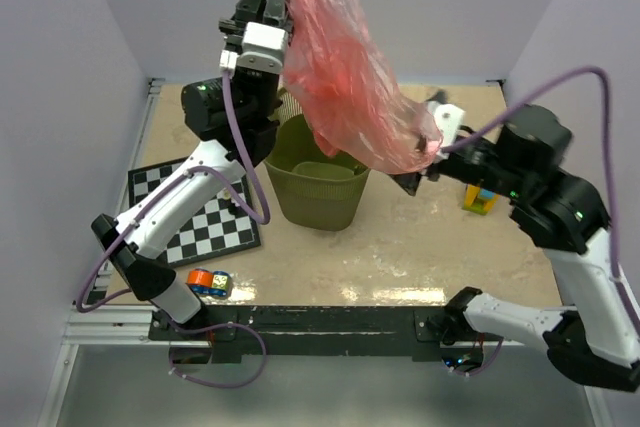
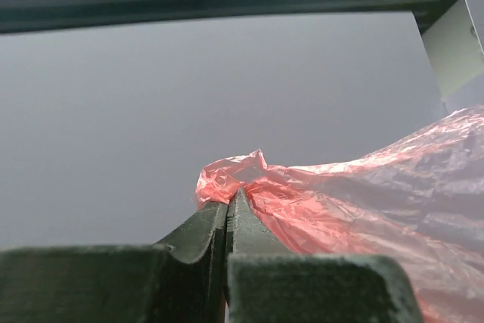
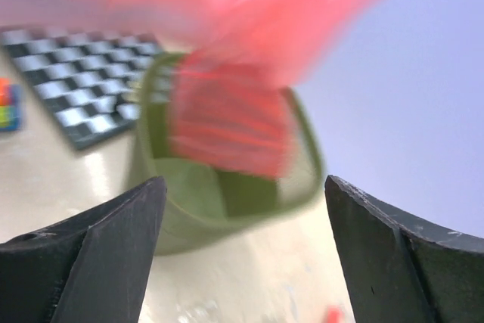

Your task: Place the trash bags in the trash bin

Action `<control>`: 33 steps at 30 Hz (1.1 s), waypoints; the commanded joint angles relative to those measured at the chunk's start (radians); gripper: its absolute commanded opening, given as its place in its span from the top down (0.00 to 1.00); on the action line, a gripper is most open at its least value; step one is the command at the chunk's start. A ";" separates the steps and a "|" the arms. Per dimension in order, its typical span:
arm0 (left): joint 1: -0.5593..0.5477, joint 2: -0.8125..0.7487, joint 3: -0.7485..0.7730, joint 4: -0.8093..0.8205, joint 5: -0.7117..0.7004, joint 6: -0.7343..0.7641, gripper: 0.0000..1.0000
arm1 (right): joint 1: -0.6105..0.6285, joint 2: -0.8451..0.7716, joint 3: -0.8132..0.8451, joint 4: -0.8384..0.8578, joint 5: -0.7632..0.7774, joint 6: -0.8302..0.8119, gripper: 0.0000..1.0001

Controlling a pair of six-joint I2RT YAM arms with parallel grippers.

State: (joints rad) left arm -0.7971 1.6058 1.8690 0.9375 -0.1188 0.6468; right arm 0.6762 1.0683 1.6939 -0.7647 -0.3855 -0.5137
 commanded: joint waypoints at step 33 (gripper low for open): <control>0.039 -0.323 -0.583 -0.178 0.194 -0.190 1.00 | -0.187 0.148 0.184 0.335 0.209 0.350 0.13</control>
State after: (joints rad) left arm -0.7593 1.3911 1.3476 0.8207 -0.0635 0.5198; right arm 0.5018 1.1919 1.9045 -0.5671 -0.2295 -0.2161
